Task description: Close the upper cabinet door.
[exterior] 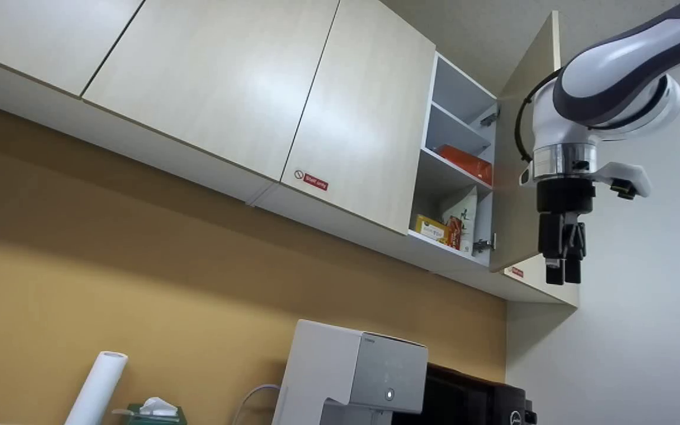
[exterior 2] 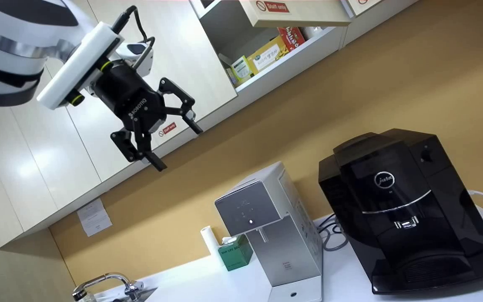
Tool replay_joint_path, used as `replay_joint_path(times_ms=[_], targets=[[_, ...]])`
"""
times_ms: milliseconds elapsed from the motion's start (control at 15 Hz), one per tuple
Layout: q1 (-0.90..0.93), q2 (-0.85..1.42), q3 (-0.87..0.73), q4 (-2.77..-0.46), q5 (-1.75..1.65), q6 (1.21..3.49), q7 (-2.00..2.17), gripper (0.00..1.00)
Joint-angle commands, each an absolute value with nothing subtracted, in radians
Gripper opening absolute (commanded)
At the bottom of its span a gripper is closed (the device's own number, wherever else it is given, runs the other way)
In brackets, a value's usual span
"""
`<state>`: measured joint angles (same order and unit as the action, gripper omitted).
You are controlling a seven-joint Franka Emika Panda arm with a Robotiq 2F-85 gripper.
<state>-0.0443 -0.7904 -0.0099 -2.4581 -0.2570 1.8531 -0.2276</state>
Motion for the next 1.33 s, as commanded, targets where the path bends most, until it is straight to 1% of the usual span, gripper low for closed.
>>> replay_joint_path(times_ms=[0,333,733,1133,1200,1267], targets=[[-0.024,-0.79,-0.024,-2.456,-0.269,1.848,-0.216,1.0],[-0.054,-0.813,0.018,-2.439,-0.312,1.9,-0.111,1.0],[-0.119,-0.857,0.058,-2.344,-0.352,1.975,0.057,1.0],[-0.237,-0.847,0.05,-2.222,-0.382,2.015,0.189,1.0],[-0.195,-0.871,0.035,-2.267,-0.366,2.006,0.118,1.0],[-0.211,-0.869,0.035,-2.253,-0.368,2.01,0.131,1.0]])
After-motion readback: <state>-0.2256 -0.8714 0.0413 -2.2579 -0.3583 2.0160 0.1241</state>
